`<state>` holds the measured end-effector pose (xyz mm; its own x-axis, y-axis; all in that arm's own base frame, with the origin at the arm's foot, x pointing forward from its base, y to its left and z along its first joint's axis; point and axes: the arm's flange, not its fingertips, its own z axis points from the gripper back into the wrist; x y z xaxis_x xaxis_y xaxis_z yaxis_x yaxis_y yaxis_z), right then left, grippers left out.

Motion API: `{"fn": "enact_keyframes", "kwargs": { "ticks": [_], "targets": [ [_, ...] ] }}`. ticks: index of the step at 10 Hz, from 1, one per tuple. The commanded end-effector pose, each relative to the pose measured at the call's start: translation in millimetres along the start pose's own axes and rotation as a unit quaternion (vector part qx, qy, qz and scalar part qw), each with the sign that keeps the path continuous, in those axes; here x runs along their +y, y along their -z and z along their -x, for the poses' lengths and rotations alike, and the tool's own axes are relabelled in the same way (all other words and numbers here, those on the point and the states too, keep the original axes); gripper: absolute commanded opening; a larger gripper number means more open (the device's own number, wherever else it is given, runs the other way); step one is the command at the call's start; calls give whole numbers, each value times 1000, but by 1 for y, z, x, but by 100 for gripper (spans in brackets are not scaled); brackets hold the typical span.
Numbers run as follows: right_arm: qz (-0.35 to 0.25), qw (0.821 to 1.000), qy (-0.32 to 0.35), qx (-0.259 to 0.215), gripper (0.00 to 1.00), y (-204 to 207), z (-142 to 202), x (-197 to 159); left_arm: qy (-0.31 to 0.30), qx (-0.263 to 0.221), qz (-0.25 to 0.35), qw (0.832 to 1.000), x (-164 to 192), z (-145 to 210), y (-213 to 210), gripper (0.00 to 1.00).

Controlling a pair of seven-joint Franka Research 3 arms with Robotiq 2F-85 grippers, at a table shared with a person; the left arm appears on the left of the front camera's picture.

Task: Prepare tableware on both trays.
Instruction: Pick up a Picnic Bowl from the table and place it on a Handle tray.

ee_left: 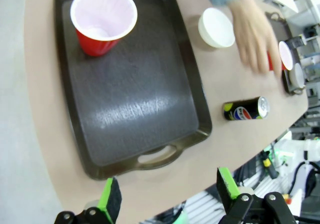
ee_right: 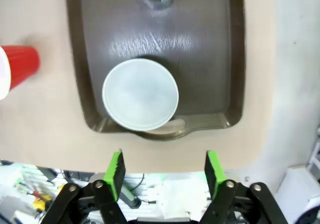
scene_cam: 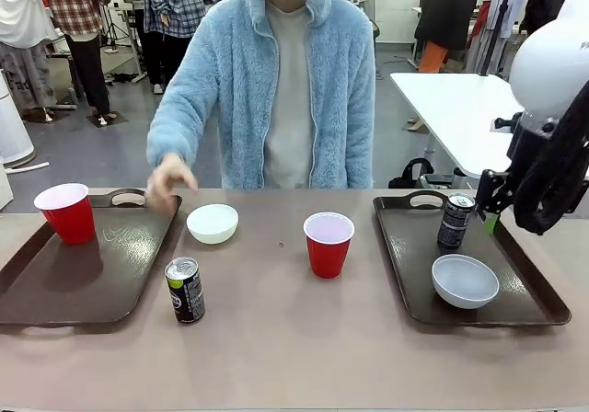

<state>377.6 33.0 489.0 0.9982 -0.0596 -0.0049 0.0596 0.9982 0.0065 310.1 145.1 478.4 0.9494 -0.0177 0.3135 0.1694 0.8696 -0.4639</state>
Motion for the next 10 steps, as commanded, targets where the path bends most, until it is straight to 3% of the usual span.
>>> {"fn": "enact_keyframes", "kwargs": {
  "ticks": [1, 2, 3, 10],
  "targets": [
    [-30, 999, -14, 10, 97, -14, 3, -5, 1, -3, 7, 1000, 1, 1, 0, 100],
    [-39, 999, -34, 12, 97, -22, -7, -6, 1, -3, 7, 1000, 1, 1, 0, 100],
    [-7, 1000, -4, -1, 97, -11, 6, -2, 1, -3, 7, 1000, 1, 1, 0, 100],
    [-7, 1000, -4, -1, 97, -11, 6, -2, 1, -3, 7, 1000, 1, 1, 0, 100]
  ]
}}
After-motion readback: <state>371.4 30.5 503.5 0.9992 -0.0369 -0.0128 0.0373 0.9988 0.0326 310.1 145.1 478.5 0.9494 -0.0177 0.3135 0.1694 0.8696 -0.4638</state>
